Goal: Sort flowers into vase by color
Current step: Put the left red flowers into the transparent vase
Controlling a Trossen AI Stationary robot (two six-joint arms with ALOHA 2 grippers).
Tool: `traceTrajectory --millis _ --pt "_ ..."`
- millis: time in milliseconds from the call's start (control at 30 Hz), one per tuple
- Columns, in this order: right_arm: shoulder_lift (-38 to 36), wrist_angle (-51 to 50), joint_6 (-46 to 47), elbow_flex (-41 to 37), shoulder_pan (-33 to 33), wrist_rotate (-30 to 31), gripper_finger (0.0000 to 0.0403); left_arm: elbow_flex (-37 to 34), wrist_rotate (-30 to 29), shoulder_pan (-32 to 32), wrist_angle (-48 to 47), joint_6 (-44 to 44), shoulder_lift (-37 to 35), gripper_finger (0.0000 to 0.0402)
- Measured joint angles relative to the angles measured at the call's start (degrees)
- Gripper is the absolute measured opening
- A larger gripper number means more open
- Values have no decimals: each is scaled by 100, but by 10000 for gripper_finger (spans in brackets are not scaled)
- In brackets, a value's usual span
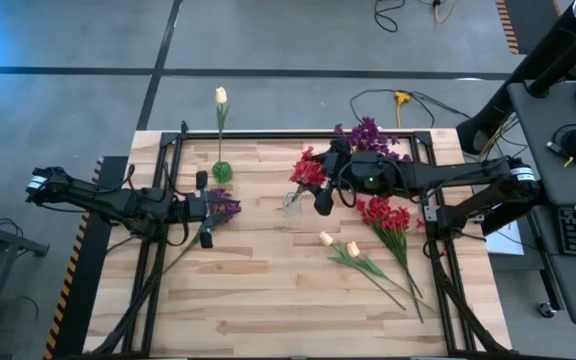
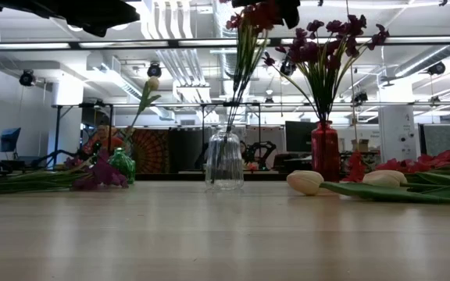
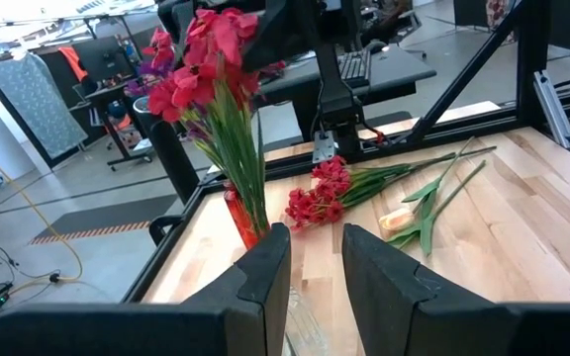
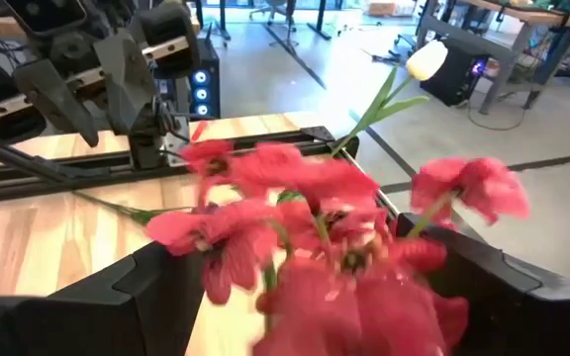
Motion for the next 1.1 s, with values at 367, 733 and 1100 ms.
traceTrajectory --millis 367,733,1100 --pt "0 -469 -23 535 0 0 306 0 1 0 0 0 0 79" --pt "25 -1166 403 865 -2 -1 306 0 2 0 -2 0 0 79" --pt "-6 -1424 918 866 -4 -2 306 0 2 0 -2 0 0 79"
